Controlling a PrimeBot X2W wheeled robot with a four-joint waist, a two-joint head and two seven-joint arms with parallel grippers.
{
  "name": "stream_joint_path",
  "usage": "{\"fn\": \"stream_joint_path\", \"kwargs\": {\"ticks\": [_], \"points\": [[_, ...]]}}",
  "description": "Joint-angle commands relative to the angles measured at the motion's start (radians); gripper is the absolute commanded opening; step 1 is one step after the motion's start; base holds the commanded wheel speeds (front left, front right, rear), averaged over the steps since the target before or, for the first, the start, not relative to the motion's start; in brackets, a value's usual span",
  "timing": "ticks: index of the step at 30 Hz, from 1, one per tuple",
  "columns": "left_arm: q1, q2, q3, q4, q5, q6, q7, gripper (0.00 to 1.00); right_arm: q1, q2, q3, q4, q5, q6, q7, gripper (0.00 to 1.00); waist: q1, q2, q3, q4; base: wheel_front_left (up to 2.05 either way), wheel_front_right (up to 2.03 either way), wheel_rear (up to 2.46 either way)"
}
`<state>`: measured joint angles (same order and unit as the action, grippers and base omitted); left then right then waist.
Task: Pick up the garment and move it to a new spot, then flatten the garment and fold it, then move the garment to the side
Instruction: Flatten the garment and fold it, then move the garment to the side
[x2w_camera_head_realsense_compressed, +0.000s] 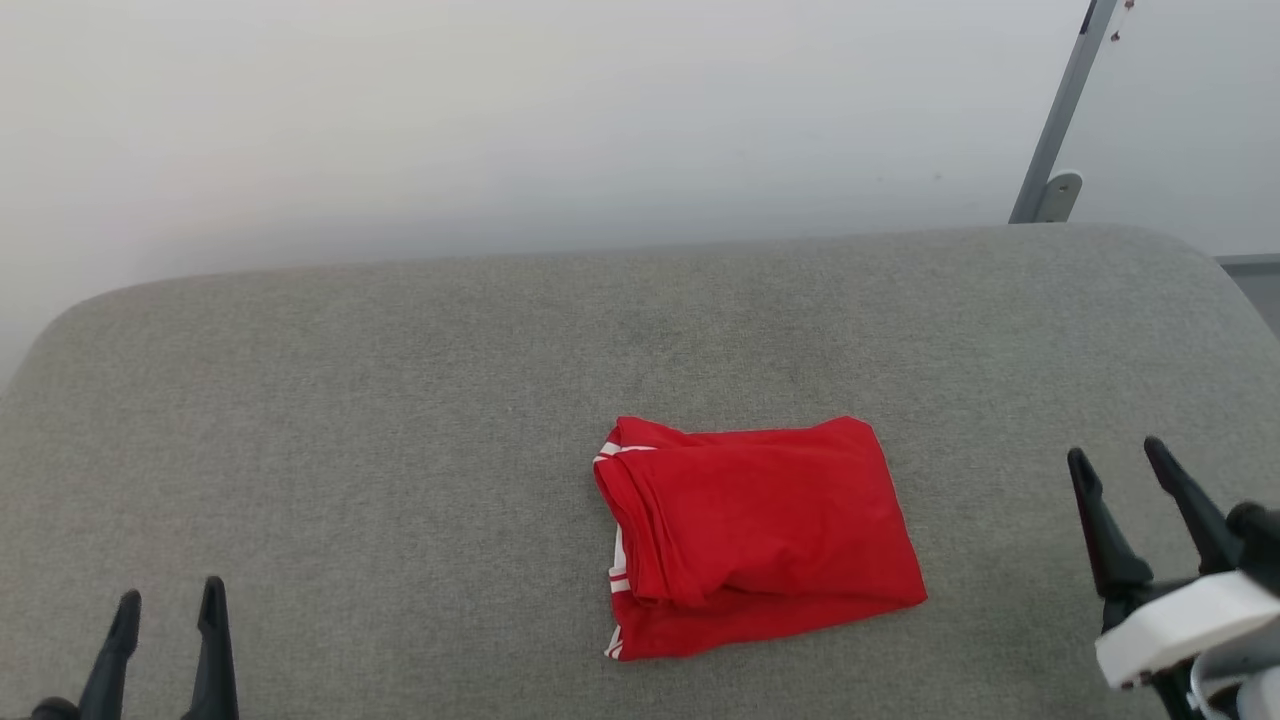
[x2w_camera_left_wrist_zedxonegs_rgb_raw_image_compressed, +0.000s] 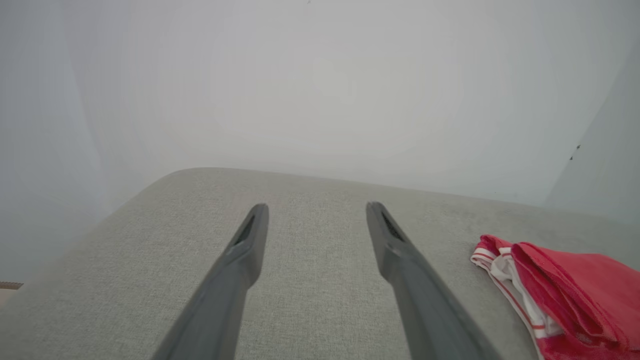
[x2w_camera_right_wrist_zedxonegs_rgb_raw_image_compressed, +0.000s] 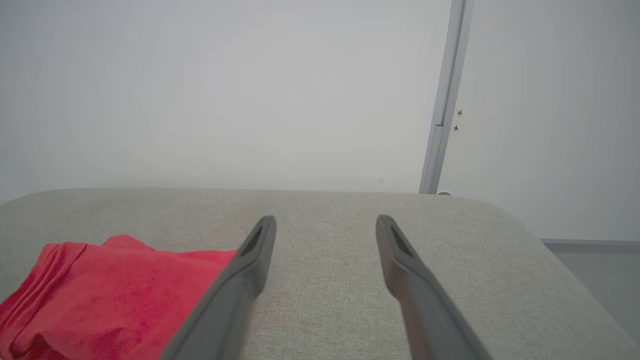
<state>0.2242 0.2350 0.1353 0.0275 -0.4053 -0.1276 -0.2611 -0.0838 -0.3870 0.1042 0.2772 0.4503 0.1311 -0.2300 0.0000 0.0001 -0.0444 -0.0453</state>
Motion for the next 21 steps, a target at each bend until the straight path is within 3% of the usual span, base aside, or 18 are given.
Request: {"fn": "stream_joint_path", "kwargs": {"ticks": [1, 21], "points": [[0.008, 0.007, -0.003, 0.011, 0.000, -0.003, -0.005, 1.00, 0.020, 0.007, -0.004, 0.004, -0.011, -0.001, -0.011, 1.00, 0.0000, -0.0001, -0.003, 0.003, 0.00, 0.00, 0.00], [-0.038, 0.012, -0.027, 0.047, 0.015, -0.003, -0.005, 1.00, 0.081, 0.069, -0.062, -0.019, -0.065, -0.001, -0.034, 1.00, 0.0000, -0.0001, 0.003, 0.001, 0.00, 0.00, 0.00]]}}
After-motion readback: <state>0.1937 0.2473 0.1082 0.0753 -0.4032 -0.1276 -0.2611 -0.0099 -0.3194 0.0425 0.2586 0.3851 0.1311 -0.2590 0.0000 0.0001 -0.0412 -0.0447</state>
